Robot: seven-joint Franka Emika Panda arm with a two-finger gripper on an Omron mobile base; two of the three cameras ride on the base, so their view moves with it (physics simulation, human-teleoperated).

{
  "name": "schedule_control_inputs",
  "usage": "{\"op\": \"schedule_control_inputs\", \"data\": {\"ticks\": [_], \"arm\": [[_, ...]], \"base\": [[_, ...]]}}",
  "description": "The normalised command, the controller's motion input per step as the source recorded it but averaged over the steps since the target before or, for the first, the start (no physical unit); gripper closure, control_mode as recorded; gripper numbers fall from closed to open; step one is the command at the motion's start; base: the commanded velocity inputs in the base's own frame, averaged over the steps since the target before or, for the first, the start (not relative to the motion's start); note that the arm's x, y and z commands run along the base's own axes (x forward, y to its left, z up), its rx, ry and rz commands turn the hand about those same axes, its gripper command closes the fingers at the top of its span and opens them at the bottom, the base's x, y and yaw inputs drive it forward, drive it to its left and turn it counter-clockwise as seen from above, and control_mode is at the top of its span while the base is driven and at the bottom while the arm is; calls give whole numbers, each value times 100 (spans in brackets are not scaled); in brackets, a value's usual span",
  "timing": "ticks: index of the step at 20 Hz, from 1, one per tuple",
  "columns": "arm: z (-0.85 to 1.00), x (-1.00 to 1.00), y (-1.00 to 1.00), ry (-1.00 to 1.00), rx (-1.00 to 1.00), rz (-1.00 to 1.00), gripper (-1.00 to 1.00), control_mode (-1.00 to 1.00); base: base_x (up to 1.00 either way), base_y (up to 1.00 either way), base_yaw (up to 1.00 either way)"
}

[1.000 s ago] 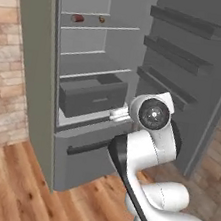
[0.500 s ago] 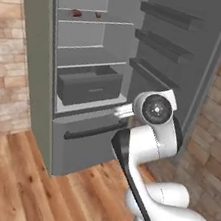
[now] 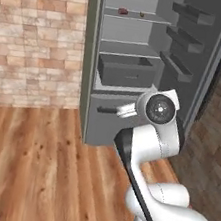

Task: Move the pork loin and apricot from the second highest shelf to the top shelf to make space. Then, place the pitcher from the counter on the cleared second highest shelf.

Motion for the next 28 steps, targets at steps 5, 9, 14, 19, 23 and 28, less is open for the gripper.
{"op": "schedule_control_inputs", "data": {"ticks": [5, 9, 14, 19, 23, 28], "arm": [[0, 0, 0, 0, 0, 0, -100, 100], [0, 0, 0, 0, 0, 0, -100, 100], [0, 0, 0, 0, 0, 0, -100, 100], [0, 0, 0, 0, 0, 0, -100, 100], [0, 0, 0, 0, 0, 0, -100, 100], [0, 0, 0, 0, 0, 0, -100, 100]], "base": [[-100, -53, 60], [-93, -18, 63], [-10, 0, 68], [0, 2, 69], [6, 16, 68], [28, 13, 64]]}}
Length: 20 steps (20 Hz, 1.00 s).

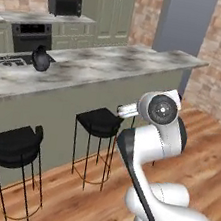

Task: Move the pork loin and apricot from the second highest shelf to the top shelf to make space. Then, place the pitcher from the counter on the cleared second highest shelf.

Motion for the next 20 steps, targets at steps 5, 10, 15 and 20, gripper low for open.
{"op": "schedule_control_inputs", "data": {"ticks": [5, 10, 15, 20], "arm": [[0, 0, 0, 0, 0, 0, -100, 100], [0, 0, 0, 0, 0, 0, -100, 100], [0, 0, 0, 0, 0, 0, -100, 100], [0, 0, 0, 0, 0, 0, -100, 100]], "base": [[69, 0, 55], [86, -6, 49], [88, -30, 42], [82, -54, 33]]}}
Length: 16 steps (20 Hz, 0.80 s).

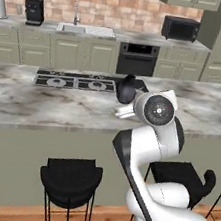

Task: Move the pork loin and apricot from the second highest shelf to the top shelf to make space. Then, place the pitcher from the counter on the cleared second highest shelf.

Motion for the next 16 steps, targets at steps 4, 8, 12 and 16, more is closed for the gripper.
{"op": "schedule_control_inputs", "data": {"ticks": [4, 8, 12, 16], "arm": [[0, 0, 0, 0, 0, 0, -100, 100], [0, 0, 0, 0, 0, 0, -100, 100], [0, 36, 0, 0, 0, 0, -100, -100], [0, 79, 0, 4, 0, 0, -100, -100]], "base": [[85, -63, 22], [84, -24, 12], [38, 0, 1], [0, 0, 0]]}}
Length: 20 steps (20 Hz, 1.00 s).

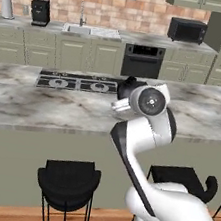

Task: Move the pork loin and apricot from the second highest shelf to the top shelf to make space. Then, place the pitcher from the counter on the cleared second highest shelf.

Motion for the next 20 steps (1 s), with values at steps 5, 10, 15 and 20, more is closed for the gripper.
{"op": "schedule_control_inputs", "data": {"ticks": [5, 10, 15, 20], "arm": [[0, 85, 0, 13, 0, -2, -100, -100], [0, 99, 1, 21, 0, -11, -100, -100], [-13, 81, 0, 15, 0, -23, -100, -100], [-33, 58, 0, 1, 1, -44, -100, -100]], "base": [[0, 0, 0], [0, 0, 0], [0, 0, 0], [0, 0, 0]]}}
